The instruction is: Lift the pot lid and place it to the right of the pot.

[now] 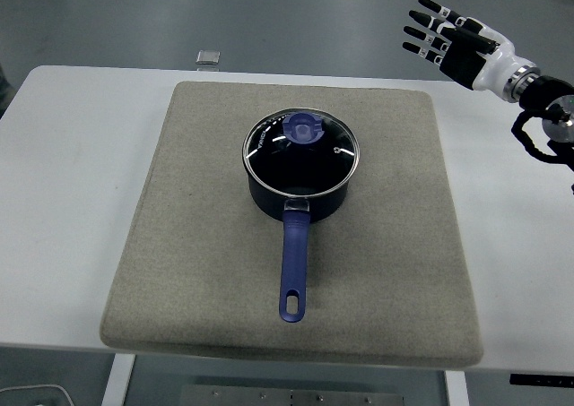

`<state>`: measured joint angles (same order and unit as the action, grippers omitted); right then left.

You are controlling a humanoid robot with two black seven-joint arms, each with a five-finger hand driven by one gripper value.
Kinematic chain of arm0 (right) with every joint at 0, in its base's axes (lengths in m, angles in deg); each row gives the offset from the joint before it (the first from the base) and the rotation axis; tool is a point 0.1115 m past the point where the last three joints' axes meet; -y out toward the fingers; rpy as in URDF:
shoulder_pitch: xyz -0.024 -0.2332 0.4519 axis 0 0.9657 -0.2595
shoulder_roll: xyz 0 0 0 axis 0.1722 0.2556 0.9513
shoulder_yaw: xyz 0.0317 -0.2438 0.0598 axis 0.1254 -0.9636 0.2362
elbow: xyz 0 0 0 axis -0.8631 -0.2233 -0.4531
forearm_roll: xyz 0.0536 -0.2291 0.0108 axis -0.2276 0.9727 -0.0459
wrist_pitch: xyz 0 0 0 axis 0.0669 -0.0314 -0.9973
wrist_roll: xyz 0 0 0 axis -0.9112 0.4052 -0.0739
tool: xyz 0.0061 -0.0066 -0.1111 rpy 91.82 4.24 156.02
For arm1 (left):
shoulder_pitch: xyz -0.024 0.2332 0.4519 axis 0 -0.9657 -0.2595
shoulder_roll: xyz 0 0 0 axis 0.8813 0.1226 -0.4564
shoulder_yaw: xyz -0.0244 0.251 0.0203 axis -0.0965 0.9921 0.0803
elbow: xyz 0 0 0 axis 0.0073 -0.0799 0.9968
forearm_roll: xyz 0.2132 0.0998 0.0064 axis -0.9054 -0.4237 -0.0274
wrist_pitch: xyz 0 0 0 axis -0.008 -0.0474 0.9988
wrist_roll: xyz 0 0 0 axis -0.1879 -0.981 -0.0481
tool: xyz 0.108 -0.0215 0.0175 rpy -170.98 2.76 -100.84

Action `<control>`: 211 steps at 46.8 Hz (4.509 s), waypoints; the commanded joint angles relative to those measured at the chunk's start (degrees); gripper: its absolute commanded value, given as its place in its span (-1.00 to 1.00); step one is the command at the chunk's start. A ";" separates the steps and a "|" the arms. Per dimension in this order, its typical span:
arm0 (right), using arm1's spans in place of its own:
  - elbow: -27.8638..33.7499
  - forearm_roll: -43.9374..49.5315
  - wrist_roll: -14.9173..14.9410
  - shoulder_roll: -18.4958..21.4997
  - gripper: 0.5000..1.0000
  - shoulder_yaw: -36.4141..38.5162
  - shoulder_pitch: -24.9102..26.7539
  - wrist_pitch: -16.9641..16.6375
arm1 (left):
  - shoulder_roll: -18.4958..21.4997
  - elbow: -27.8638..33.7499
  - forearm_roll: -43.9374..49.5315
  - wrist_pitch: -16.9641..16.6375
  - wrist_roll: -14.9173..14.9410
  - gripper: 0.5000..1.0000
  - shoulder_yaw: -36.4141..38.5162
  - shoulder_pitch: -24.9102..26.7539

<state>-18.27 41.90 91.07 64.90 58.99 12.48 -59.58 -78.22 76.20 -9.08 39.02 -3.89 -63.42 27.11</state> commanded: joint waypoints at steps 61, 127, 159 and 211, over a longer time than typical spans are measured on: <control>-3.32 20.67 0.80 0.04 0.61 1.48 -5.62 -2.25 | 0.00 0.02 -0.01 0.01 -0.09 1.00 -0.09 -0.05; -27.58 78.86 3.43 -2.42 0.61 -14.69 -23.36 0.82 | 0.00 0.02 -0.01 0.01 0.00 1.00 -0.09 -0.05; -27.93 82.55 3.08 1.88 0.60 -18.82 -23.98 4.07 | 0.00 0.02 -0.01 0.01 -0.09 1.00 -0.09 -0.05; -27.85 83.78 2.64 4.61 0.20 -20.75 -24.25 4.95 | 0.00 0.02 -0.01 0.01 -0.09 1.00 -0.09 -0.05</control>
<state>-46.12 125.68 93.70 69.52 38.32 -11.65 -54.63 -78.22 76.22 -9.10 39.03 -3.97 -63.51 27.09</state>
